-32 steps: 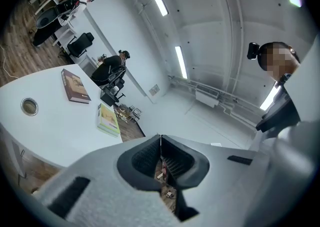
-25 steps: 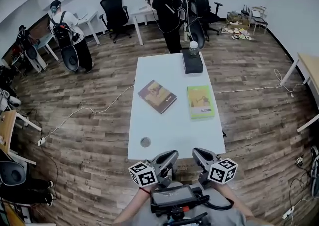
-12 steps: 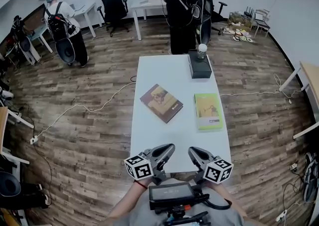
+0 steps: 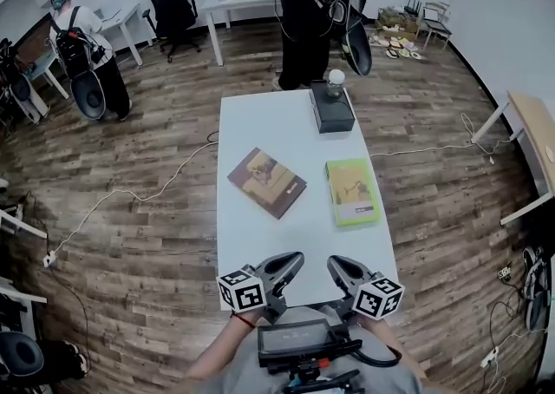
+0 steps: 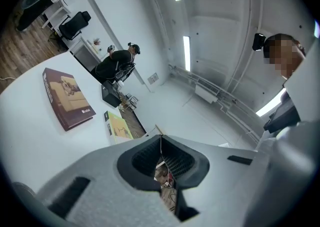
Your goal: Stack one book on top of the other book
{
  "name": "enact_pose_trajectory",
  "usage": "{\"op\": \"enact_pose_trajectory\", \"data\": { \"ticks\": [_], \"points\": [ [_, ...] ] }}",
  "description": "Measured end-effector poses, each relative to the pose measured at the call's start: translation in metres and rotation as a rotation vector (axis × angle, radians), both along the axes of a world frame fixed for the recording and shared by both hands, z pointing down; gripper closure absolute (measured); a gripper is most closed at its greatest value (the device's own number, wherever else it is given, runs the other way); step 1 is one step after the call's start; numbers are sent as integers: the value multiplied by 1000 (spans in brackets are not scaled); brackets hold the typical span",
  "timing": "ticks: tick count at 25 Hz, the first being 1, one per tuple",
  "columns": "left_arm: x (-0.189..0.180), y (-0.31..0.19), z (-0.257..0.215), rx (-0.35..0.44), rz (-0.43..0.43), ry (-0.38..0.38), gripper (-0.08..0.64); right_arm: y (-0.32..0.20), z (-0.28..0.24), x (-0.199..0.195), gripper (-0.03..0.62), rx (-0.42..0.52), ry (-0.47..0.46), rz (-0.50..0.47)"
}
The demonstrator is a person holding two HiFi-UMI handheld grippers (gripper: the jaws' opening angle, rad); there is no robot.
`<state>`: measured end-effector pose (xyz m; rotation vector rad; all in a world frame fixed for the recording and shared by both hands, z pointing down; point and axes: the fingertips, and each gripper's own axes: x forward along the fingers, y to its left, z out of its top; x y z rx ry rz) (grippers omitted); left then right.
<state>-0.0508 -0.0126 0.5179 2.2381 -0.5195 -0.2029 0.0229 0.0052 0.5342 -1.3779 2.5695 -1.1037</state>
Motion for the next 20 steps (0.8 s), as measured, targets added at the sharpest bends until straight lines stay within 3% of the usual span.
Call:
{"op": "enact_pose_trajectory", "data": {
  "ticks": [11,20],
  "points": [
    [58,-11,13,-71,29,-29,541,-22,16,79,561,-54,49,36],
    [111,-44,21,-1,68,-121,541,-60,16,134,561,-11,81,33]
  ]
}}
